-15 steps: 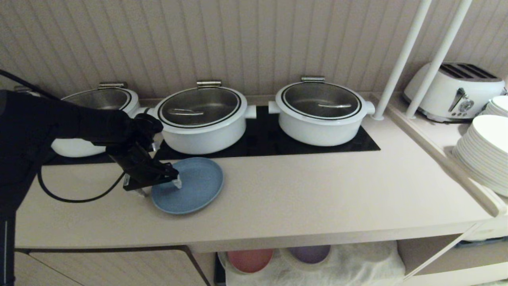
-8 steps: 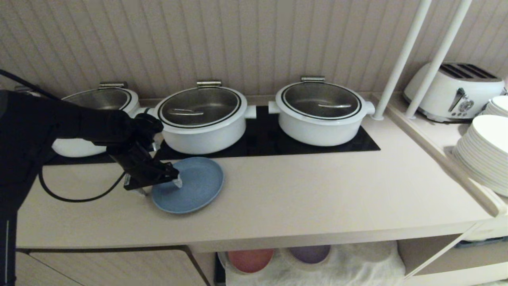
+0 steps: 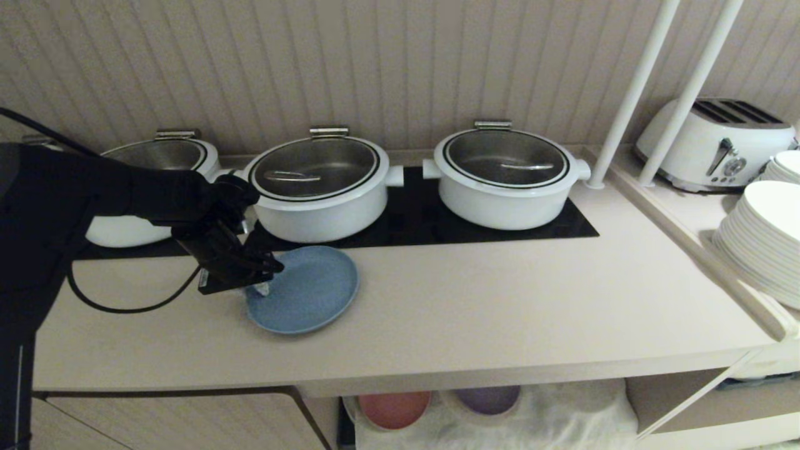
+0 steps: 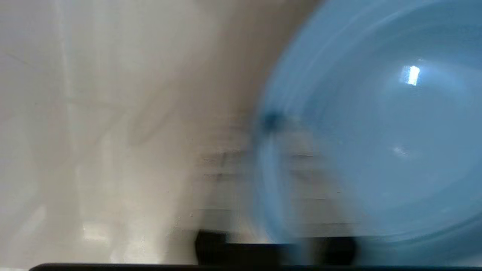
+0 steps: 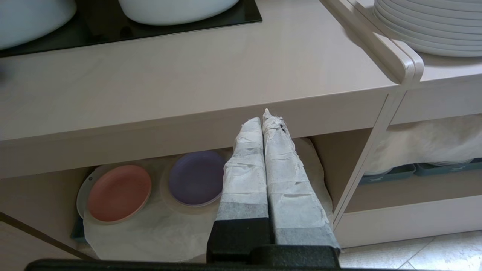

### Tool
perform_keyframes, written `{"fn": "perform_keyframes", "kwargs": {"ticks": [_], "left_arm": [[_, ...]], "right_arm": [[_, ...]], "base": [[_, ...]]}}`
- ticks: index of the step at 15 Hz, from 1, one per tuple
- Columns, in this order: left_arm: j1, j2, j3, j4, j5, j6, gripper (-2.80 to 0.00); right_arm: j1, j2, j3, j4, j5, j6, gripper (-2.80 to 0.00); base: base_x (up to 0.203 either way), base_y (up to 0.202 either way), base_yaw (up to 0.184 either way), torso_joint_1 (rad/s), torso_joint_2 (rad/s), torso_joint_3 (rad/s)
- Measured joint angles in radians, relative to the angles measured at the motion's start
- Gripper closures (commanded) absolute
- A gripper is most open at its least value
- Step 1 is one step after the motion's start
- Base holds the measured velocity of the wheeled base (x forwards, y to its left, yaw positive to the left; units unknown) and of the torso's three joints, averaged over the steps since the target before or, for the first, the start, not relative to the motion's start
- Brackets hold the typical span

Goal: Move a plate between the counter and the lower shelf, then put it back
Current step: Pick up the plate

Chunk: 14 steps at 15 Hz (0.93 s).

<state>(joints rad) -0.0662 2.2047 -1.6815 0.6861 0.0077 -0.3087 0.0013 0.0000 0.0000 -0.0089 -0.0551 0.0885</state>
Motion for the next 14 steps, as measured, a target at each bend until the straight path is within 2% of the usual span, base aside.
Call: {"fn": "perform_keyframes", "kwargs": {"ticks": [10,14], "left_arm": [[-0.003,-0.011,0.010,0.005,0.005,-0.001,0.00],[-0.004,-0.045,0.054,0.007,0.002,-0.001,0.00]], "right_arm": [[0.000,0.000,0.000,0.000,0.000,0.000,0.00],[0.000,0.000,0.000,0.000,0.000,0.000,0.00]], "base": [[0.000,0.000,0.000,0.000,0.00,0.000],[0.000,0.000,0.000,0.000,0.00,0.000]]}}
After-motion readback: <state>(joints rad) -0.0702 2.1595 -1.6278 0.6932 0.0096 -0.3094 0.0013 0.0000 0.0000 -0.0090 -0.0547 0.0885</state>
